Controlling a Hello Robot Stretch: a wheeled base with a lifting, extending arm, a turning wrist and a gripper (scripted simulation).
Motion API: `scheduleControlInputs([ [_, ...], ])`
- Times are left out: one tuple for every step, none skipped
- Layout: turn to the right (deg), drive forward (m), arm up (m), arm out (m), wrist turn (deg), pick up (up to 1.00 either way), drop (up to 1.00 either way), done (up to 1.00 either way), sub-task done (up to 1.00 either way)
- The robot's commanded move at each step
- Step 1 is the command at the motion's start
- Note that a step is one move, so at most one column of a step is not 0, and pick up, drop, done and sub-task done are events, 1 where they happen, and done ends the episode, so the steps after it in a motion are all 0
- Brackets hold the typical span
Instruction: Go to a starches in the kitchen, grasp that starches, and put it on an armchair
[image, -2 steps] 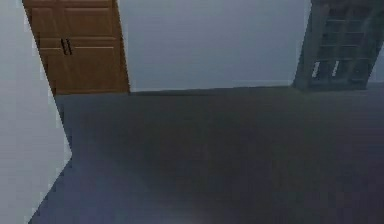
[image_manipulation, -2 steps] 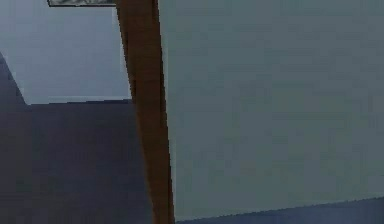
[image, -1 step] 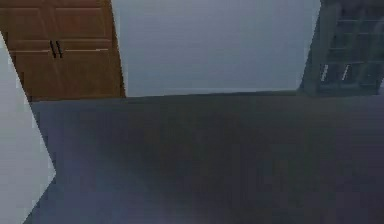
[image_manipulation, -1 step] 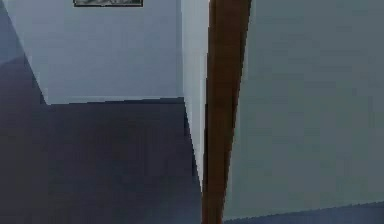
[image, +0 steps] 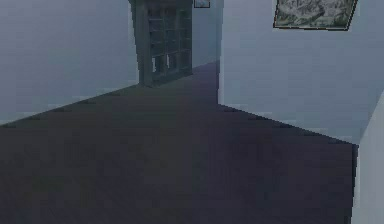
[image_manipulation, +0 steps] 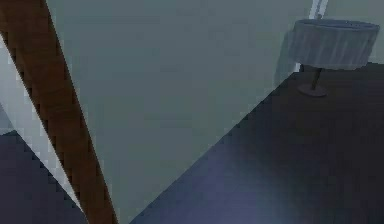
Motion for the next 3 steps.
scheduleControlInputs([
  [9.0, 0.0, 0.0, 0.0, 0.0, 0.0, 0.0, 0.0, 0.0],
  [0.0, 0.6, 0.0, 0.0, 0.0, 0.0, 0.0, 0.0, 0.0],
  [-12.0, 0.0, 0.0, 0.0, 0.0, 0.0, 0.0, 0.0, 0.0],
])
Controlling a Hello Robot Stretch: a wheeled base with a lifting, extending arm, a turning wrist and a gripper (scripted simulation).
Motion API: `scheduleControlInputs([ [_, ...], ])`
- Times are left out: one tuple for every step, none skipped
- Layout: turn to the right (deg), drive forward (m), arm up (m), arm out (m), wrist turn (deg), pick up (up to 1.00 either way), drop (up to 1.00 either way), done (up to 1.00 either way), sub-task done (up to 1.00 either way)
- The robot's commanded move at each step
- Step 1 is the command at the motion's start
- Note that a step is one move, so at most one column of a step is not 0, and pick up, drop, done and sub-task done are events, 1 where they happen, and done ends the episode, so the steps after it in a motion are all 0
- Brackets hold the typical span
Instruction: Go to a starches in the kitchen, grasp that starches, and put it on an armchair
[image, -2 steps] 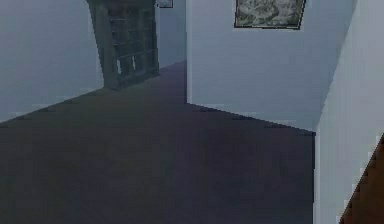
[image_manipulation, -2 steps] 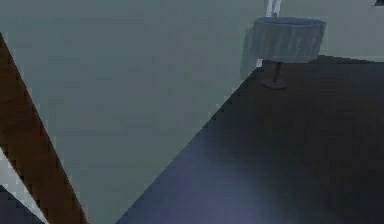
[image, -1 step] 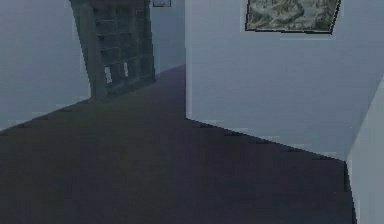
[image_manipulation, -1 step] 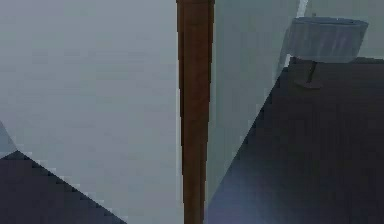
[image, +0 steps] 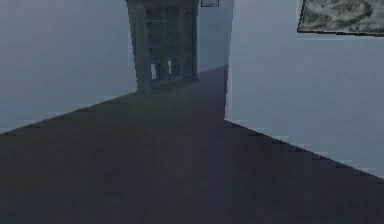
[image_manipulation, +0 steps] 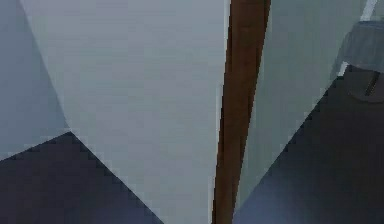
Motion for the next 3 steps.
scheduleControlInputs([
  [0.0, 1.0, 0.0, 0.0, 0.0, 0.0, 0.0, 0.0, 0.0],
  [0.0, 1.0, 0.0, 0.0, 0.0, 0.0, 0.0, 0.0, 0.0],
  [0.0, 0.95, 0.0, 0.0, 0.0, 0.0, 0.0, 0.0, 0.0],
])
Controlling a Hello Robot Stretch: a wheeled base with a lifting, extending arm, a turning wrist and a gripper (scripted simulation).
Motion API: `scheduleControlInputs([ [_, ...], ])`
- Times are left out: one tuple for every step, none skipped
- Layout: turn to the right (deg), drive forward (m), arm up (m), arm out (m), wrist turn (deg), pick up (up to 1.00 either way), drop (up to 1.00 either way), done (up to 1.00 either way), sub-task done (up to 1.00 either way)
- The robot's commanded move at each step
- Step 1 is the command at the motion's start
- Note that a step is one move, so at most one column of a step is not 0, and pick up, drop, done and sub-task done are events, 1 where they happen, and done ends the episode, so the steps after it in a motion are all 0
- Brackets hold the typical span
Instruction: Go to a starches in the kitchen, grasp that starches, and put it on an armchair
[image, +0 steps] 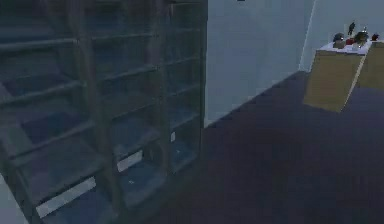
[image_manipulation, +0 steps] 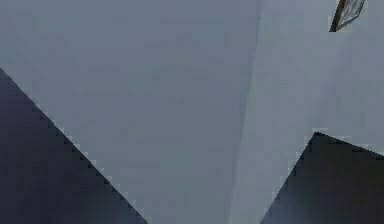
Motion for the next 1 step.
scheduleControlInputs([
  [39.0, 0.0, 0.0, 0.0, 0.0, 0.0, 0.0, 0.0, 0.0],
])
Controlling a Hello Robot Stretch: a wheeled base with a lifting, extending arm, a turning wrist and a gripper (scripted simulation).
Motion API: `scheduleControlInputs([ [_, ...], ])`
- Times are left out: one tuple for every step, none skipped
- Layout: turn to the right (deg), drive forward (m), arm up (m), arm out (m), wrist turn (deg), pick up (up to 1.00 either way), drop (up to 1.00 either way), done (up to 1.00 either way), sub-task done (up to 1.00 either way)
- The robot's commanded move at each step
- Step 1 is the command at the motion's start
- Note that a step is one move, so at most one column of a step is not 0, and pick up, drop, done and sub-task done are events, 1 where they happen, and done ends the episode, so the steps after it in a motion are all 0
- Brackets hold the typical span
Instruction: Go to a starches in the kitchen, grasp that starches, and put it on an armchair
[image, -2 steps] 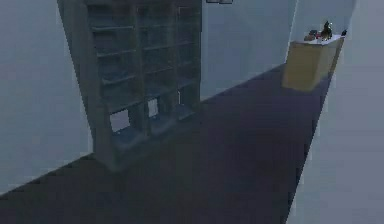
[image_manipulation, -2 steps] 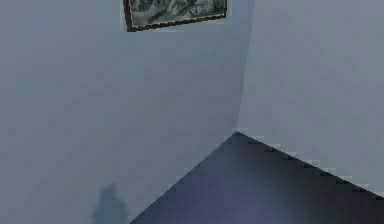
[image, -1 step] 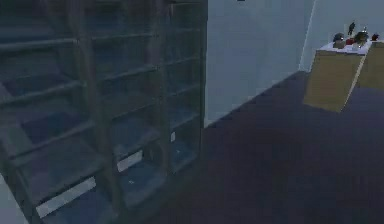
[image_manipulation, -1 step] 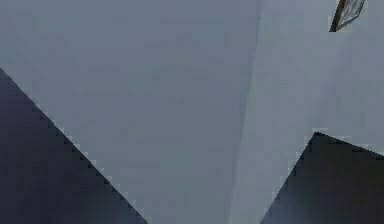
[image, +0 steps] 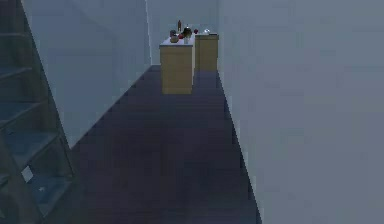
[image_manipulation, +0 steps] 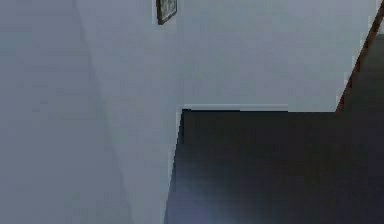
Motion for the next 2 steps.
scheduleControlInputs([
  [0.0, 1.0, 0.0, 0.0, 0.0, 0.0, 0.0, 0.0, 0.0],
  [0.0, 1.0, 0.0, 0.0, 0.0, 0.0, 0.0, 0.0, 0.0],
])
